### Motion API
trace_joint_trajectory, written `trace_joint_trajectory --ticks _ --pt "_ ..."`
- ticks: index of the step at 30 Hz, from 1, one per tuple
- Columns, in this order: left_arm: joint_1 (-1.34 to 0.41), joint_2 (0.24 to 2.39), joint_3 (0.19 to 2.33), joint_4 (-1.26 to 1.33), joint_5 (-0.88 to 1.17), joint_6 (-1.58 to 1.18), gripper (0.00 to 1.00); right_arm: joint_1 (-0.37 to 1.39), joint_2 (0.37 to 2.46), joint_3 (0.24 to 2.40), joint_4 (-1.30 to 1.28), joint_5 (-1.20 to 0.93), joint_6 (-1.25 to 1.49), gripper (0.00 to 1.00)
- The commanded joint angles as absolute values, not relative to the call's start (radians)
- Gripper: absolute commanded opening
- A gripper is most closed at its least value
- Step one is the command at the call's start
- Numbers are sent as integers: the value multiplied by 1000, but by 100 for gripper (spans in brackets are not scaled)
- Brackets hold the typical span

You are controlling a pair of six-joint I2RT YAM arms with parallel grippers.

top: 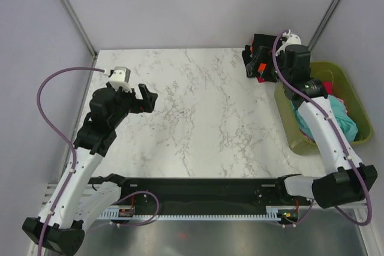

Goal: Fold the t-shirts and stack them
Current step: Grab the tshirt from the pile

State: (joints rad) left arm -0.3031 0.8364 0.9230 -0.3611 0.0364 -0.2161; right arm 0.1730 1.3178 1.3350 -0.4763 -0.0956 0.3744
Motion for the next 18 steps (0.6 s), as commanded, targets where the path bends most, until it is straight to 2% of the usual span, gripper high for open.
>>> trace_joint_trajectory --ticks 1,4,7,8,11,18 --pt "-296 805 926 -290 80 -252 100 172 1204 1382 -439 26 373 98" --pt "-296 790 933 -311 121 -219 100 160 1170 1373 -448 280 284 98" --pt "-296 773 914 -311 101 -209 100 34 1215 1396 -549 438 322 98" --pt "-296 770 911 -310 103 -196 99 -68 1226 1393 -573 451 343 98" --pt "-296 785 917 -328 94 -192 100 -211 1270 1353 -626 443 406 98" --pt "-296 831 936 -360 110 -202 97 -279 1367 1220 -588 445 460 98"
